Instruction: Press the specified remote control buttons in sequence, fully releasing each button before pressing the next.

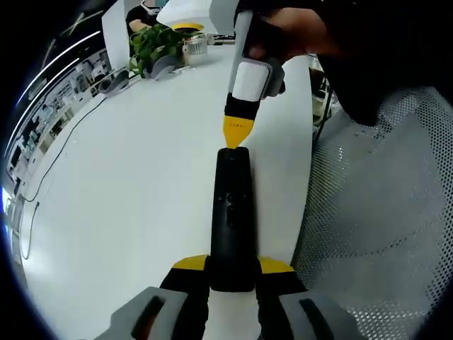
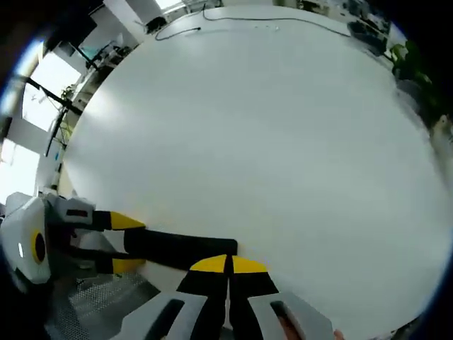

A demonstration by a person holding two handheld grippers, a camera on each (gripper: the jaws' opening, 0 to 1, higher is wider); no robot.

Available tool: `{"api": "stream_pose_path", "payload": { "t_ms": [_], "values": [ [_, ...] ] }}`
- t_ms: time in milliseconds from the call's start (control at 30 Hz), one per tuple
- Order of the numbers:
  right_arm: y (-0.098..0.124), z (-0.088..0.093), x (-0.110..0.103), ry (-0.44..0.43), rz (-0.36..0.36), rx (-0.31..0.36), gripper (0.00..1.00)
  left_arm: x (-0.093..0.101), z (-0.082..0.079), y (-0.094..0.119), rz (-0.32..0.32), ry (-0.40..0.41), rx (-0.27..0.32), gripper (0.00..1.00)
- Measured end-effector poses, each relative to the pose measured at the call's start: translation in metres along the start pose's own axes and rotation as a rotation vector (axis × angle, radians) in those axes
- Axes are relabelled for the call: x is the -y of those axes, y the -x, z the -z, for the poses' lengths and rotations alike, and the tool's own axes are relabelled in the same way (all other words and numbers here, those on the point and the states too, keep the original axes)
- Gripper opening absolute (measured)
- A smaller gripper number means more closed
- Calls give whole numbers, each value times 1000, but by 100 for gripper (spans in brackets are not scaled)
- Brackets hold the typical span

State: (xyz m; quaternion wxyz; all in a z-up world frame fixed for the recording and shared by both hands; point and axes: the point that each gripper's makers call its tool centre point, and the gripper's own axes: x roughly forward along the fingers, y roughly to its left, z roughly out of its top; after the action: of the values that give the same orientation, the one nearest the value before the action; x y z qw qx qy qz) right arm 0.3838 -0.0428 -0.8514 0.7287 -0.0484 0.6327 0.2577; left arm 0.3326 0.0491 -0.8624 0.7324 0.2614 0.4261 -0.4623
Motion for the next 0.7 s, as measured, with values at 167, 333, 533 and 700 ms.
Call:
{"api": "stream_pose_path", "payload": {
  "t_ms": [167,333,533,700],
  "values": [
    [-2,0,-2,-12,-22,-5,0,0,0,0,1,0,0,24],
    [-3,0,-1,-32,-36,1,0,0,0,0,1,-2,-1,24],
    [-3,1,-2,25,-55,14,0,0,0,0,0,-4,-2,24],
    [-3,1,-4,141,-78,56,0,0,0,0,0,1,0,24]
  ]
}}
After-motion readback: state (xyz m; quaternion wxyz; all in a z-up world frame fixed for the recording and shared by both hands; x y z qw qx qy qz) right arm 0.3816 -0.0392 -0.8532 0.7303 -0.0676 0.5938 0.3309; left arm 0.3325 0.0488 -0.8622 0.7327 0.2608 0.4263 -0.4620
